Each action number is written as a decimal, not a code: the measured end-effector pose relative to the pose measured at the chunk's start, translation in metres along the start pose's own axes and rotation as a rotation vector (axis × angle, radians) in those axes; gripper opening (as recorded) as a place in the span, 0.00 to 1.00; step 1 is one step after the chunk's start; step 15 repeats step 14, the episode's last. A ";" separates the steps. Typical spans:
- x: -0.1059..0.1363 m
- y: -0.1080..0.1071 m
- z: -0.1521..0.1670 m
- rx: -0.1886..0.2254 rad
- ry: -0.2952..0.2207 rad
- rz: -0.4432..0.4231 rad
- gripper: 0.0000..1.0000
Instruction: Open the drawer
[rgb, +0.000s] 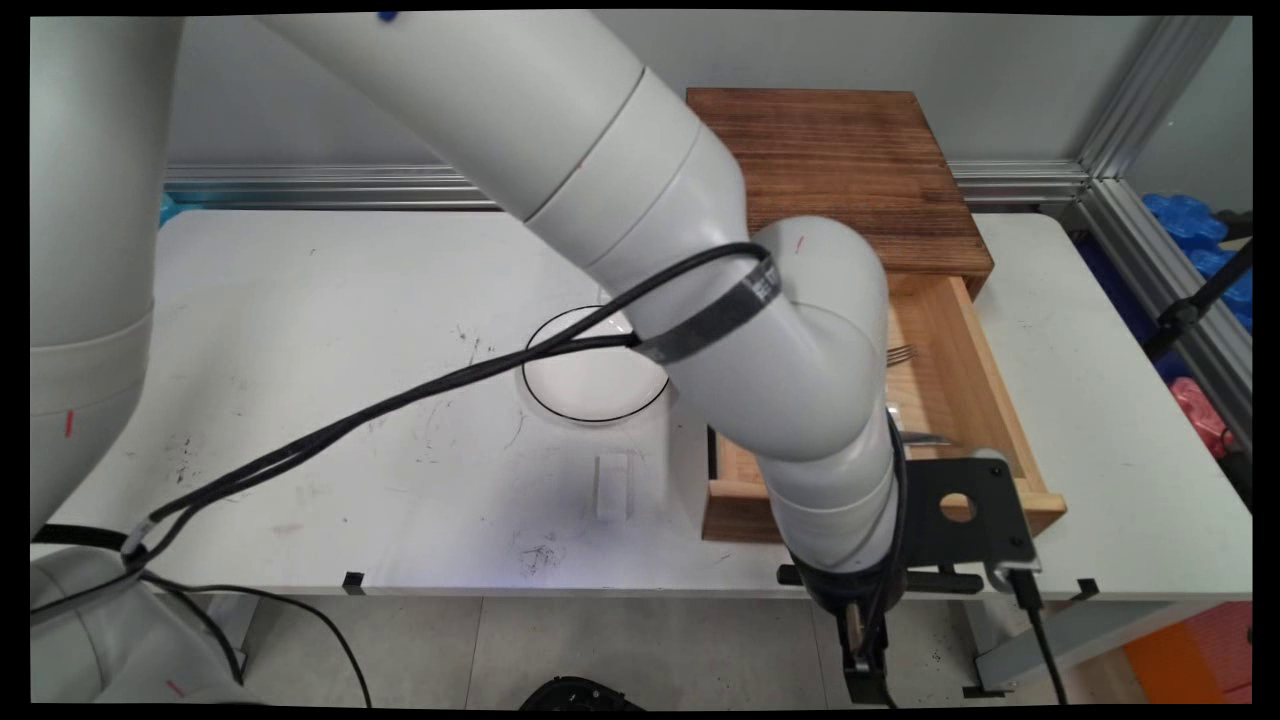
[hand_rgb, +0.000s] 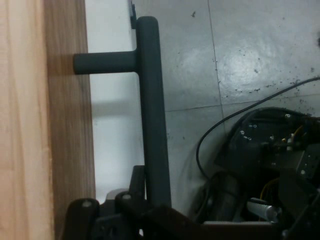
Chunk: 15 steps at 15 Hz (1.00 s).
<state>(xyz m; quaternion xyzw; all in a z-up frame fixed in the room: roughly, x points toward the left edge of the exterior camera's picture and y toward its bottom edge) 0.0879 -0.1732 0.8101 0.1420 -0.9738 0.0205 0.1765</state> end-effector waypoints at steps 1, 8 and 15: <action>0.000 0.002 0.000 -0.001 0.002 -0.002 1.00; -0.001 0.017 -0.004 -0.012 0.022 -0.021 1.00; -0.002 0.021 -0.011 -0.008 0.035 -0.017 1.00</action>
